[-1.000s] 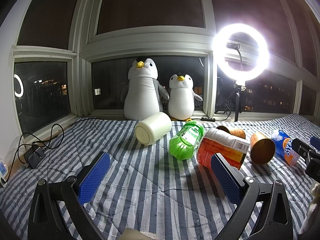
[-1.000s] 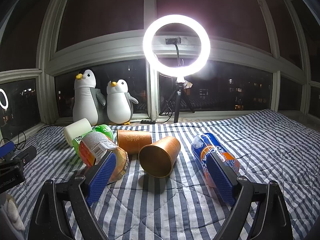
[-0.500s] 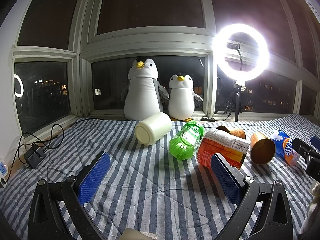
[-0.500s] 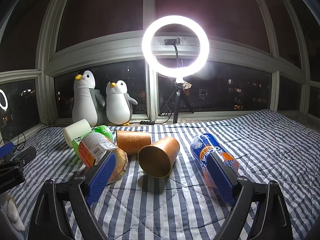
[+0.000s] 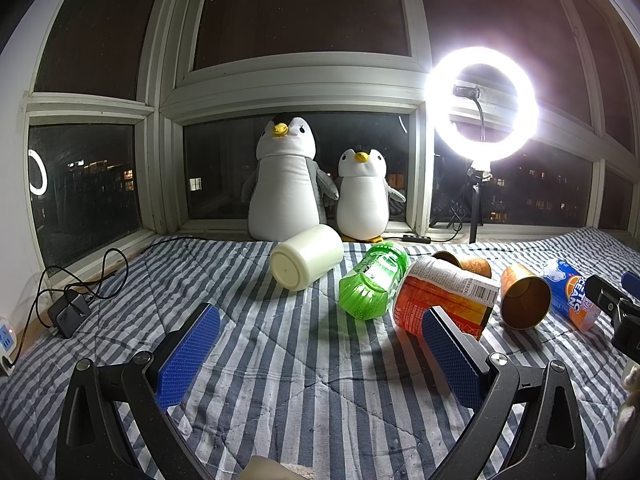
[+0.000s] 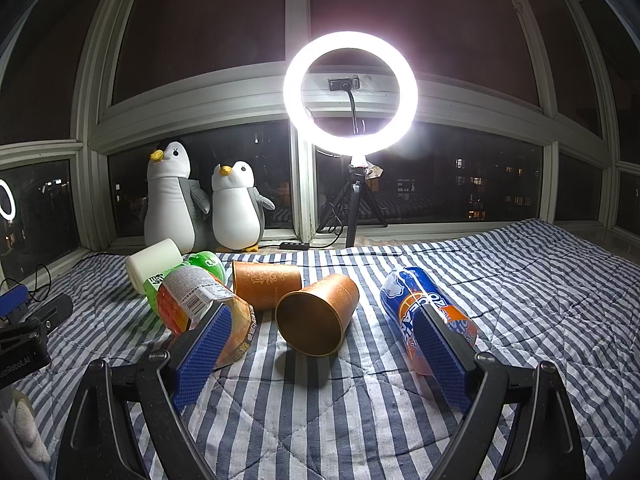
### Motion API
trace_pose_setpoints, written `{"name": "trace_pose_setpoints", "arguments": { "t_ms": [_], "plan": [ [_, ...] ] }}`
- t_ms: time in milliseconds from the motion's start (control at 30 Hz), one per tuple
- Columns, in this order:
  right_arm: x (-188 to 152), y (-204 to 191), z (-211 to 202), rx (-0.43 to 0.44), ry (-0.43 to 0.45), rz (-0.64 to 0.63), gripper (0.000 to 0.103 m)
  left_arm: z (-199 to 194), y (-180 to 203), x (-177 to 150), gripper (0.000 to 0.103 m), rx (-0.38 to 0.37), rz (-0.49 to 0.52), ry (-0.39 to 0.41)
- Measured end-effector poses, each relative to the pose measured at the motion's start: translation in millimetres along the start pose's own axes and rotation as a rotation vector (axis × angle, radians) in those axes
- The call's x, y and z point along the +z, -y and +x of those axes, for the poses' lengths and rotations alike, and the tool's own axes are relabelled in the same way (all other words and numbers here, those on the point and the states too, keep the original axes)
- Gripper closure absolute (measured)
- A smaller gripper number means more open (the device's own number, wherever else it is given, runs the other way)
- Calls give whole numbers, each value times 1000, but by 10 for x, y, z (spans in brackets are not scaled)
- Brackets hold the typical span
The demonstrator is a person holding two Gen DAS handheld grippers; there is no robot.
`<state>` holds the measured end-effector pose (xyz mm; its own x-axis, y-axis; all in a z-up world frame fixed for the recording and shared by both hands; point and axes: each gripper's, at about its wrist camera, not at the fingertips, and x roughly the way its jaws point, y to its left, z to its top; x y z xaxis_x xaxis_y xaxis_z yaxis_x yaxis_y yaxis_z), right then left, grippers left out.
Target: Flip cup upside down
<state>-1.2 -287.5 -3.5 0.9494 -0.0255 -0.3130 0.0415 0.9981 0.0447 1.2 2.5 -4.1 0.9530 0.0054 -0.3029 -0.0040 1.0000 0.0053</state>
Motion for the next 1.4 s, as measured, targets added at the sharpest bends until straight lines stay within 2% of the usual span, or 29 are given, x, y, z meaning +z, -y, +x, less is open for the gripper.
{"name": "trace_pose_setpoints", "arguments": {
  "t_ms": [1400],
  "plan": [
    [25,81,34,-2,-13,14,11,1,2,3,1,0,1,-1]
  ]
}}
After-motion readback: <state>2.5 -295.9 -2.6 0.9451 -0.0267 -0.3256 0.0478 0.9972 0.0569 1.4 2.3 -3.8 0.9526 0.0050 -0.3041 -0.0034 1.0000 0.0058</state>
